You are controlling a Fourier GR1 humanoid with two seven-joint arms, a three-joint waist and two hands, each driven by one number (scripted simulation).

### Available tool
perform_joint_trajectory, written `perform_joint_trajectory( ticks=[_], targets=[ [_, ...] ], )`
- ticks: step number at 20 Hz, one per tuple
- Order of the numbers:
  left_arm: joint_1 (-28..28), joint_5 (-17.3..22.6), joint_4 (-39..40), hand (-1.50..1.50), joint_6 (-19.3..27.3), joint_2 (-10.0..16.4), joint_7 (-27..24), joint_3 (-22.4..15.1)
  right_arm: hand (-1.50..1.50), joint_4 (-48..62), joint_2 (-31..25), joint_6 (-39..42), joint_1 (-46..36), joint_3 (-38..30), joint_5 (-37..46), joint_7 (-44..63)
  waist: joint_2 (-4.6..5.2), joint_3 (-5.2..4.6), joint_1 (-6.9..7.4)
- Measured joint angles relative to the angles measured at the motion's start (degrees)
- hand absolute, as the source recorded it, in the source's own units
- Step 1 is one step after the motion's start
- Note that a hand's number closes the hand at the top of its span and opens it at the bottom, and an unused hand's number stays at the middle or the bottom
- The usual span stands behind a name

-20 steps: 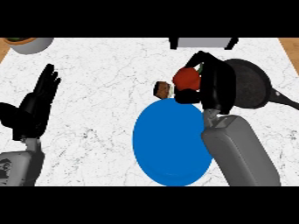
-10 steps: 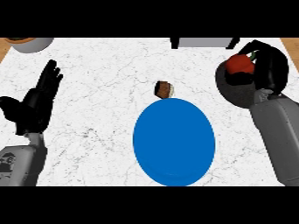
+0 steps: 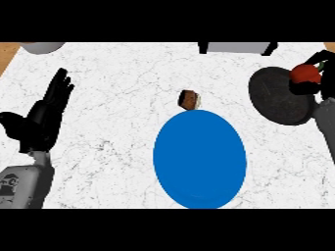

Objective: Pick the bell pepper from the plate and place it in the pan

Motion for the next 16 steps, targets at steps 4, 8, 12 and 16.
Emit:
perform_joint_trajectory(
  ticks=[4,8,12,16],
  targets=[
    [-1.1,0.2,0.5,0.00,-0.3,-0.2,0.1,-0.1,1.50,7.9,-0.3,-2.3,-2.0,-3.5,-2.8,-6.1,0.34,0.10,0.60],
    [-1.7,-0.2,0.1,0.00,0.2,-0.8,0.4,-0.6,-1.50,13.7,-0.4,2.5,-3.3,-7.2,-7.2,-9.6,0.61,0.18,1.17],
    [-2.5,-0.7,0.6,0.00,0.7,-1.1,0.5,-0.8,-1.50,17.8,-0.7,10.2,-3.9,-10.5,-11.6,-13.6,0.78,0.23,1.18],
    [-2.8,-0.5,0.8,0.00,0.1,-0.7,0.5,-0.5,-1.50,20.6,-1.2,11.9,-4.3,-12.4,-13.5,-18.3,0.78,0.22,1.31]
  ],
)
